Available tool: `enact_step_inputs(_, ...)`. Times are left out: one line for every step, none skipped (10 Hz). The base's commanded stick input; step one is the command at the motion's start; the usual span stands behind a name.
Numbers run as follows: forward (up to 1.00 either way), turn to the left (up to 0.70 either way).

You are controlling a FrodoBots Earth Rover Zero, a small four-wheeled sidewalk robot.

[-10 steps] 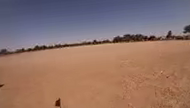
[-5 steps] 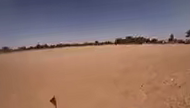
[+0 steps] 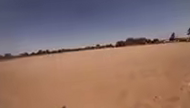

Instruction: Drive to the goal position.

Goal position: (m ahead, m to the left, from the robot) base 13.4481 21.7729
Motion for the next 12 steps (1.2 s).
enact_step_inputs(0.7,0.35)
enact_step_inputs(0.7,0.35)
enact_step_inputs(0.7,0.35)
enact_step_inputs(0.7,0.35)
enact_step_inputs(0.7,0.35)
enact_step_inputs(0.7,0.35)
enact_step_inputs(0.7,0.35)
enact_step_inputs(0.7,0.0)
enact_step_inputs(0.7,0.0)
enact_step_inputs(0.7,0.0)
enact_step_inputs(0.7,0.0)
enact_step_inputs(0.7,0.0)
